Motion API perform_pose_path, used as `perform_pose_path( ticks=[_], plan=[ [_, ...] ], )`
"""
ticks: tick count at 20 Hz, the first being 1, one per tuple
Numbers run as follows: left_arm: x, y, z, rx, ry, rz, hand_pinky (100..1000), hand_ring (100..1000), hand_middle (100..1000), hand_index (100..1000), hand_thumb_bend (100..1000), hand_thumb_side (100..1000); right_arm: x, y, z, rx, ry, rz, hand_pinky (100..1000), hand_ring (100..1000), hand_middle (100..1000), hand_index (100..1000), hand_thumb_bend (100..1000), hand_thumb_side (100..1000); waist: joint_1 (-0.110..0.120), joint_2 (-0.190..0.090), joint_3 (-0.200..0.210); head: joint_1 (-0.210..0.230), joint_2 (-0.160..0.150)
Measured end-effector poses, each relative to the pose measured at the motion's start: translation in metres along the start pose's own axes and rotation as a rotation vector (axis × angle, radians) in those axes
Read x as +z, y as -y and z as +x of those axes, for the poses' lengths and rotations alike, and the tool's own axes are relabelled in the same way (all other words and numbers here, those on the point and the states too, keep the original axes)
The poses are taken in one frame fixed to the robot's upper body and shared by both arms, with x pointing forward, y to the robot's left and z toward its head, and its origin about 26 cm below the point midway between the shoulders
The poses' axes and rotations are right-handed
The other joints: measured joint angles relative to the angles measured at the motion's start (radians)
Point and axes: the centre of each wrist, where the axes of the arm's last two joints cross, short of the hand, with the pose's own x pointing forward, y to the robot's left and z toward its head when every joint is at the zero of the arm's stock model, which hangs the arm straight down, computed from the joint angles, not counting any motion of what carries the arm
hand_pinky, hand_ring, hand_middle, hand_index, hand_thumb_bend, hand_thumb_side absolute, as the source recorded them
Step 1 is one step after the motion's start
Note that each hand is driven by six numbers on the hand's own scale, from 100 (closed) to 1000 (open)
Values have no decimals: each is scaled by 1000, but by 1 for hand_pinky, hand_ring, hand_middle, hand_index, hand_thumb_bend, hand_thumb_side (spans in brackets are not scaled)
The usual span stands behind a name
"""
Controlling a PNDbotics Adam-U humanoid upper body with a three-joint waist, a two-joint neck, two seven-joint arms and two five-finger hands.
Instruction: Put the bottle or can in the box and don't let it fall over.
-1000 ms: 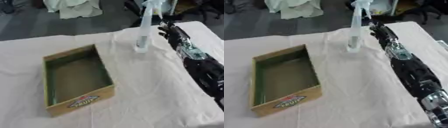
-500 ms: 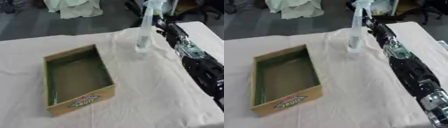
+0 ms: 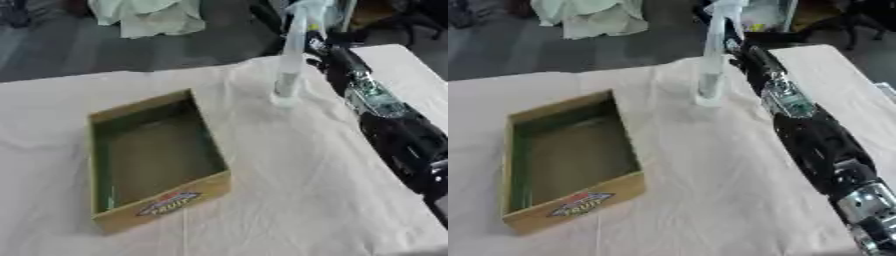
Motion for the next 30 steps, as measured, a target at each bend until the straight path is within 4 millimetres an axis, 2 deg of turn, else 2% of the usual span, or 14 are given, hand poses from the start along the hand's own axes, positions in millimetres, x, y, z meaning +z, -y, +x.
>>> perform_pose_path(
  ticks=[17, 30],
  plan=[
    [0, 1, -2, 3, -10, -8, 1000, 871, 1000, 793, 100, 894, -3, -17, 0, -21, 20, 47, 984, 1000, 1000, 1000, 100, 606, 1, 3, -1, -2, 0],
    [-1, 2, -2, 8, -10, -8, 1000, 871, 1000, 793, 101, 896, 3, -21, -10, -42, -2, 50, 982, 1000, 1000, 1000, 100, 602, 1, 6, -6, -1, -3]
  ],
)
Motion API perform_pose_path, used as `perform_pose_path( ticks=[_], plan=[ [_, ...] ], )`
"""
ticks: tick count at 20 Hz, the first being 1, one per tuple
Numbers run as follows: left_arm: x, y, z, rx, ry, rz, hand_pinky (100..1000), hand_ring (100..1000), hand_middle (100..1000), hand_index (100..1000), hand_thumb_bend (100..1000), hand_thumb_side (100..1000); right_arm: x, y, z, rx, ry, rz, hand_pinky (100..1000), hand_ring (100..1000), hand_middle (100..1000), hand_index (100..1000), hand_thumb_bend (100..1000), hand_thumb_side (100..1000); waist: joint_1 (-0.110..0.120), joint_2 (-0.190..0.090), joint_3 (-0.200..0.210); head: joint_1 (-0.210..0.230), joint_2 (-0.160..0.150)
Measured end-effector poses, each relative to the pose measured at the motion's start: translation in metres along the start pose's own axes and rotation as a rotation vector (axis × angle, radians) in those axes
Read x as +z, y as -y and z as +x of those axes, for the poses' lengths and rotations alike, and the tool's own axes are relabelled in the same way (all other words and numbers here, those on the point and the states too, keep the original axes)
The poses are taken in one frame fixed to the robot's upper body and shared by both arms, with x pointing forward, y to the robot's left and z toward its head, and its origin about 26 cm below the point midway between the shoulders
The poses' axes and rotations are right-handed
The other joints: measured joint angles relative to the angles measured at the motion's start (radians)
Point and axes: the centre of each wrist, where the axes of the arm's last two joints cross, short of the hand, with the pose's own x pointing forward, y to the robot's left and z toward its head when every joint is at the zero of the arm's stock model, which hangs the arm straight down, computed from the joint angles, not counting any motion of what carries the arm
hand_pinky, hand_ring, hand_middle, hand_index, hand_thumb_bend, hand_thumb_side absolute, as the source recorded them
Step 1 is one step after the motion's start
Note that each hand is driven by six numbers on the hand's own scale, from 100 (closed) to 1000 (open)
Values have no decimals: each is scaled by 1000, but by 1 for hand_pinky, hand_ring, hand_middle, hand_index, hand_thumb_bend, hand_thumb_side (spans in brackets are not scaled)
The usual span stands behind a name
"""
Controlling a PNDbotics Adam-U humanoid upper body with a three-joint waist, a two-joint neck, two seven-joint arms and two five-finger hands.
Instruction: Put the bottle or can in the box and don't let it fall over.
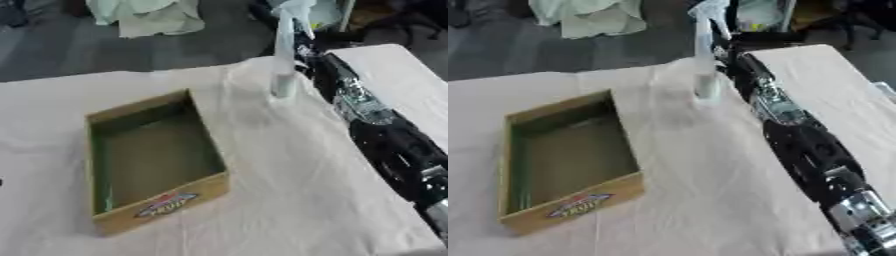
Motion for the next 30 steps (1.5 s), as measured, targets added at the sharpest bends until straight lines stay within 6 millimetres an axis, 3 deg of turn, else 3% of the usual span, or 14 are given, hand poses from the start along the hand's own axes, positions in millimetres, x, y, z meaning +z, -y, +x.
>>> perform_pose_path(
  ticks=[30],
  plan=[
    [0, 0, -2, 0, -8, 0, 1000, 872, 1000, 793, 103, 904, 9, -3, -15, 3, -16, -4, 985, 1000, 1000, 1000, 100, 592, 1, 4, -12, 2, -2]
  ],
)
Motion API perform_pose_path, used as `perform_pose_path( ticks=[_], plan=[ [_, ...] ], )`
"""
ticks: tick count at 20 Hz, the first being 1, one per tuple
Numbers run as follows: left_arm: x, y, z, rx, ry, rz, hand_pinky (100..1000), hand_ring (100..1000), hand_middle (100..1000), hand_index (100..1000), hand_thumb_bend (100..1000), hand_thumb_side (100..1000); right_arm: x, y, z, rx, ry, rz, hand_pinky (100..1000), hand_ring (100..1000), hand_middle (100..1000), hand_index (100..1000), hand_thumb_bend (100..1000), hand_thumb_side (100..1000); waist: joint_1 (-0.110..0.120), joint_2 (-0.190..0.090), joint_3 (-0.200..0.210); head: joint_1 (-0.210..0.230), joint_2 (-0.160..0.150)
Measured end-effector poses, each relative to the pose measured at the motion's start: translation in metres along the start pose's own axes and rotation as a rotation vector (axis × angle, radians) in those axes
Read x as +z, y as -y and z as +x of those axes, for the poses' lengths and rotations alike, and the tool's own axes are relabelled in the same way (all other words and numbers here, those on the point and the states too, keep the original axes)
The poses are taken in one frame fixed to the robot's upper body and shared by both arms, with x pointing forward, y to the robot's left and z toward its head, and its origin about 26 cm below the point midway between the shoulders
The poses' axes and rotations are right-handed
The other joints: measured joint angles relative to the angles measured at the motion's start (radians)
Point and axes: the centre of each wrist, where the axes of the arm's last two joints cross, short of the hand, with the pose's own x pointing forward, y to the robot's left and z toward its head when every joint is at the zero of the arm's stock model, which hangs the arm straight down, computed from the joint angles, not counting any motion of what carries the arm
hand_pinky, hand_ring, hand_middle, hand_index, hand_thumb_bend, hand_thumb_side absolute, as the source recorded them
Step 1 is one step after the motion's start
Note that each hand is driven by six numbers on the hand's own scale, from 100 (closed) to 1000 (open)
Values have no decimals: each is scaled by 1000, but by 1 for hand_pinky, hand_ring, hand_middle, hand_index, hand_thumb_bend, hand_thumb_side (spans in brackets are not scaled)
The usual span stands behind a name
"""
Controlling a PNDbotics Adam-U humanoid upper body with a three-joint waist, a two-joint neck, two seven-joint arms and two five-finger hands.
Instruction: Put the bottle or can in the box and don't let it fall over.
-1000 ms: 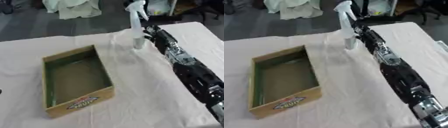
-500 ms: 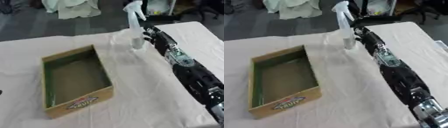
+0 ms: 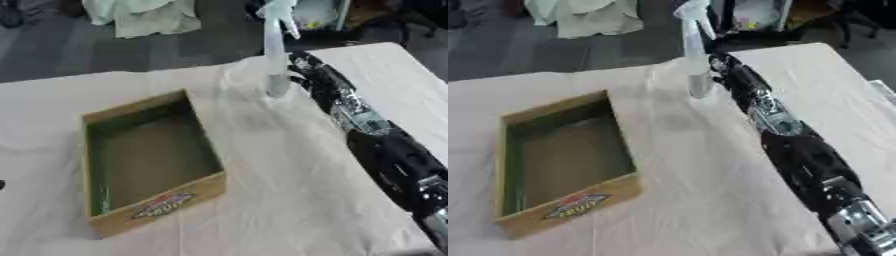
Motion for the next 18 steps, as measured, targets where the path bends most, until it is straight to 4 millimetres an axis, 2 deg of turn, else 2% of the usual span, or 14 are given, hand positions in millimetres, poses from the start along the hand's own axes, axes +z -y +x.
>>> perform_pose_path(
  ticks=[12, 18],
  plan=[
    [0, 0, -1, -4, -3, 0, 1000, 872, 1000, 793, 102, 906, 7, 14, 0, 73, 13, -7, 1000, 1000, 1000, 1000, 100, 579, 6, 2, -6, 6, -1],
    [0, 0, -2, -5, -5, 0, 1000, 873, 1000, 793, 103, 908, 7, 17, 2, 100, 27, 7, 1000, 1000, 1000, 1000, 100, 578, 7, 3, -6, -8, -36]
  ],
)
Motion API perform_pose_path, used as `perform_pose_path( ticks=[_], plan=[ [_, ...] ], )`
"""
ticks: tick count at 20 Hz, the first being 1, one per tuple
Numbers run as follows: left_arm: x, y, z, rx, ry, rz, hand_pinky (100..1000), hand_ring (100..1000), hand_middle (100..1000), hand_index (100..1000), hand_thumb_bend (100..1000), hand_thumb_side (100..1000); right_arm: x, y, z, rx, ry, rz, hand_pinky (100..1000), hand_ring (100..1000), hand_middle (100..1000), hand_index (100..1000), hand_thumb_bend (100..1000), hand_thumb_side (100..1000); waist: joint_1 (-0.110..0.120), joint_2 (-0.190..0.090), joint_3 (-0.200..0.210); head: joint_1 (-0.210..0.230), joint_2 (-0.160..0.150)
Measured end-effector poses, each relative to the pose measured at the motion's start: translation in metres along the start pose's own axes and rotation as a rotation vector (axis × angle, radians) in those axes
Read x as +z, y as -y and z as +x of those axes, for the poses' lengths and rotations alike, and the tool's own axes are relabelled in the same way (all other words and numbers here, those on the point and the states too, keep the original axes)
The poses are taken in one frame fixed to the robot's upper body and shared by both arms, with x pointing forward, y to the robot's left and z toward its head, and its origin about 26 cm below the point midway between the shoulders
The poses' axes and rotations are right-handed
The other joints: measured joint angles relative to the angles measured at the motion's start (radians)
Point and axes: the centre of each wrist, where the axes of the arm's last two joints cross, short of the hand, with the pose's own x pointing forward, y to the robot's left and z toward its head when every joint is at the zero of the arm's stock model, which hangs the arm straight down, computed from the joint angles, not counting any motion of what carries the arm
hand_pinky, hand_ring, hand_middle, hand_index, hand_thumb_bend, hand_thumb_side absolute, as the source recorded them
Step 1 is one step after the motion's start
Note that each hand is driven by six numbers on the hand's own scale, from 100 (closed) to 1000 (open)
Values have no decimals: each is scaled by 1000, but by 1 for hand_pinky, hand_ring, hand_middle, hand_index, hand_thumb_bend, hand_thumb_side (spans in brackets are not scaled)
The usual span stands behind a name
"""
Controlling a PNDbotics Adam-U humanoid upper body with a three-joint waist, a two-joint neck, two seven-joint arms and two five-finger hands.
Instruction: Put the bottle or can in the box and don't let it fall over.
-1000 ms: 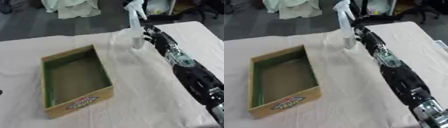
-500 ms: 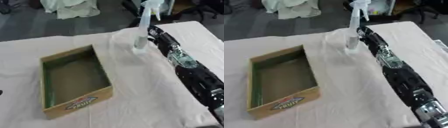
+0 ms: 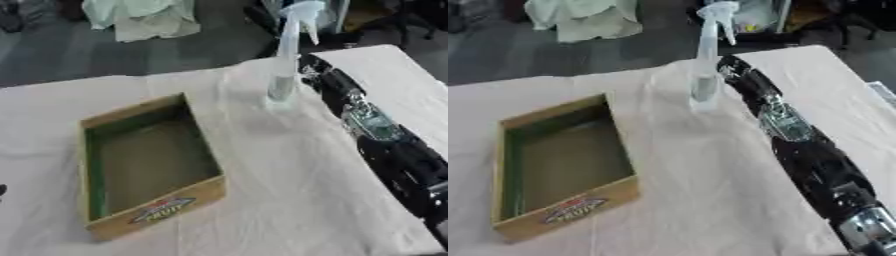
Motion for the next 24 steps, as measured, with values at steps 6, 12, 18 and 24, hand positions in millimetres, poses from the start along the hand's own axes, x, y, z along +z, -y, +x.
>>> perform_pose_path(
  ticks=[6, 12, 18, 24],
  plan=[
    [0, 0, 0, -1, 0, 0, 1000, 874, 1000, 794, 102, 909, 0, 0, 0, 13, -5, 9, 1000, 1000, 1000, 1000, 100, 577, 3, 5, -1, -22, -51],
    [0, 0, 0, -1, -1, -2, 1000, 874, 1000, 794, 103, 909, -1, 0, 2, 25, -3, 26, 1000, 1000, 1000, 1000, 100, 567, 3, 5, 0, -22, -60],
    [0, 1, 0, 1, -2, -5, 1000, 875, 1000, 794, 103, 909, -2, 3, 6, 50, 2, 36, 1000, 1000, 1000, 1000, 100, 562, 4, 8, 2, -22, -60],
    [-2, 3, 0, 7, 4, -12, 1000, 875, 1000, 794, 104, 913, -8, 7, 18, 63, 29, 31, 1000, 1000, 1000, 1000, 100, 557, 7, 17, 10, -23, -60]
  ],
)
